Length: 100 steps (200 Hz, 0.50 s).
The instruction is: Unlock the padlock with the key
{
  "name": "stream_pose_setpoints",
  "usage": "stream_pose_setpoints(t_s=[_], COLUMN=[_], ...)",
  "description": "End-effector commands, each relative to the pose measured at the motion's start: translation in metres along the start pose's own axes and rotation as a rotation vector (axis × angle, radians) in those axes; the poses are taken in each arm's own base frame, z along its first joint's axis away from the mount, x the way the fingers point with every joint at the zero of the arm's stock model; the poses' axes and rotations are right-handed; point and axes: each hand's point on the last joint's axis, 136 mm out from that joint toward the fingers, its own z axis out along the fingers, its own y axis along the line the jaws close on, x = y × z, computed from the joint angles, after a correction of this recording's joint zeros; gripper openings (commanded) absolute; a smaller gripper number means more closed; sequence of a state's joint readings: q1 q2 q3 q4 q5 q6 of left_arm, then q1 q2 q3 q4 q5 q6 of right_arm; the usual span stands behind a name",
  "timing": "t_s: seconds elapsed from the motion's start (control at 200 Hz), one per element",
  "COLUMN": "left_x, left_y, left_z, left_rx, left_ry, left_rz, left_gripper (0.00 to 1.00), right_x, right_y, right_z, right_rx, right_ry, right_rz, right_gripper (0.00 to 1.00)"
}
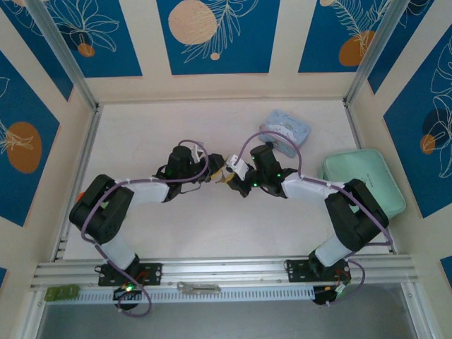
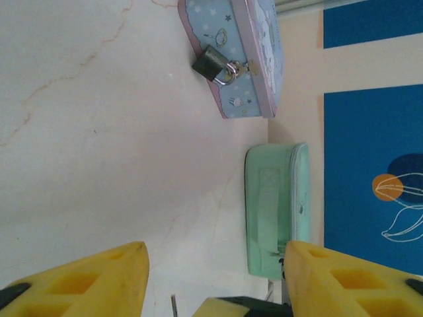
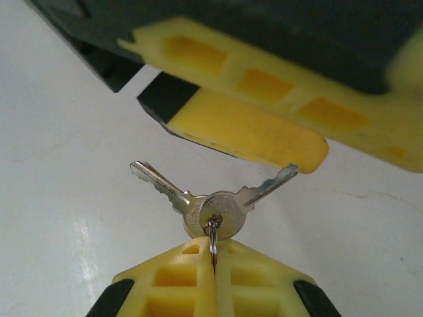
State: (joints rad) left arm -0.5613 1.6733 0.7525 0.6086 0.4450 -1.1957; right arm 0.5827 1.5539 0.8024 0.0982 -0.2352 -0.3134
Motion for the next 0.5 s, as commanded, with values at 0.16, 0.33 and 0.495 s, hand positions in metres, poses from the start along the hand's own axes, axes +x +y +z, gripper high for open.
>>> stream_pose_setpoints(t_s=[0.16, 0.33, 0.495], left_x=[0.0130, 0.0122, 0.0088], left_y=[0.0014, -0.0010, -0.0022], left_z=[0.0019, 0.0047, 0.0082], left_rx=[-0.041, -0.047, -0.050], left_ry=[0.059, 0.060, 0.055], left_rz=[0.032, 0.044, 0.052], left_gripper=[0.44, 0.35, 0.20], right_x=[-0.0181, -0.0233, -0.0218], right_y=[-0.0061, -0.0050, -0.0022], right_z=[-0.0026, -0.0025, -0.0023], right_rx=[0.031, 0.024, 0.014], right_ry=[-0.033, -0.047, -0.040], right_rz=[-0.076, -0.082, -0.088], right_gripper=[0.00, 0.00, 0.00])
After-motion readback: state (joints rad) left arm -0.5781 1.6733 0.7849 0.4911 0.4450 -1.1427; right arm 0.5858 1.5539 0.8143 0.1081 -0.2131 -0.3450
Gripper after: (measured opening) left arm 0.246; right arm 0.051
